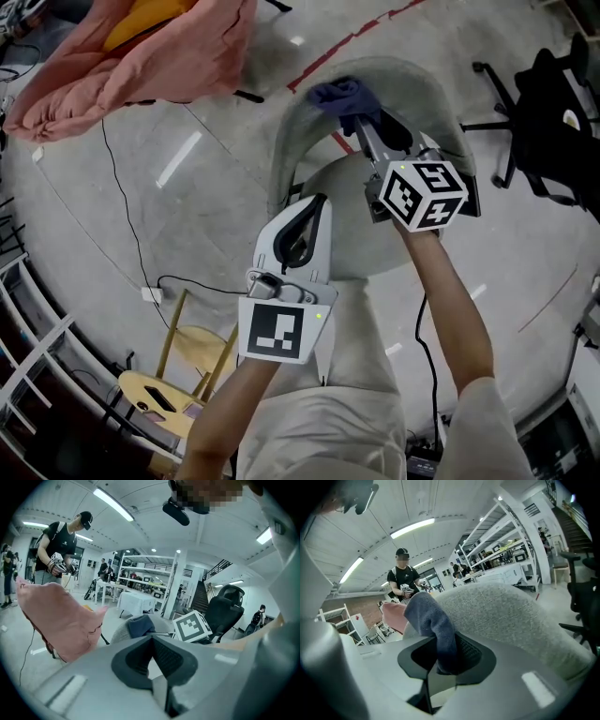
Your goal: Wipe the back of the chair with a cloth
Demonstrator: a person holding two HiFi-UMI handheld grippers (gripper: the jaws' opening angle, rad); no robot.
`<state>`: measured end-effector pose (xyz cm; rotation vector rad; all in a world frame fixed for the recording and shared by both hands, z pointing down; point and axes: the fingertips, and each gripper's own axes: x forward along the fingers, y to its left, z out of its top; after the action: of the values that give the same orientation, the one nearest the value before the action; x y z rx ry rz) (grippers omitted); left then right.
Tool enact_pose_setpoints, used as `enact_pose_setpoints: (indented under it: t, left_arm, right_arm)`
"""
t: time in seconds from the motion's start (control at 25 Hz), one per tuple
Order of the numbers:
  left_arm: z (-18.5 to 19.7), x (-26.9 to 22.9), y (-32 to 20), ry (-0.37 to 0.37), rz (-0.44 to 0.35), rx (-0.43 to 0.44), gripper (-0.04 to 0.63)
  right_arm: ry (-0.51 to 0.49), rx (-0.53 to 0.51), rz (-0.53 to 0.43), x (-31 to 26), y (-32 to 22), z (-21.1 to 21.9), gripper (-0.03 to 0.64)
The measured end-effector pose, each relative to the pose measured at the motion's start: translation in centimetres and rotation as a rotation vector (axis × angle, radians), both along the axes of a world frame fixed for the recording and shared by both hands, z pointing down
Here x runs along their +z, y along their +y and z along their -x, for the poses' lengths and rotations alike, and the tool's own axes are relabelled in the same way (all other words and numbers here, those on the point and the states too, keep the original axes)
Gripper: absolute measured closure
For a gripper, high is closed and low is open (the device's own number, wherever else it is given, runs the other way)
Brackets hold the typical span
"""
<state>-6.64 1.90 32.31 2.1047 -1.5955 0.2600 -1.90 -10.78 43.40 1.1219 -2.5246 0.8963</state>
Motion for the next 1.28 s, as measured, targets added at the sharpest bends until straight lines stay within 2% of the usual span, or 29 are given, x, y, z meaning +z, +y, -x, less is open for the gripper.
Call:
enact_pose_setpoints:
  t: [0.28, 0.8, 1.28]
  left_arm:
    - [-0.9, 0.1, 0.5, 0.009, -0.006, 0.03, 0.595]
    - [-2.1, 0.6, 0.7, 0.012, 0.009, 0.088, 0.595]
    - [-3.2, 1.0, 0.7, -0.002, 0.005, 0.111, 0.595]
  right_arm:
    - [0.014, 0.074, 0.008, 0.1, -0.9, -2.1, 0.506]
    - [0.056, 0.268, 0.048, 1.6, -3.0, -9.1, 0.506]
    - [0.054, 0.358, 0.084, 2.1, -2.7, -12.0, 0.506]
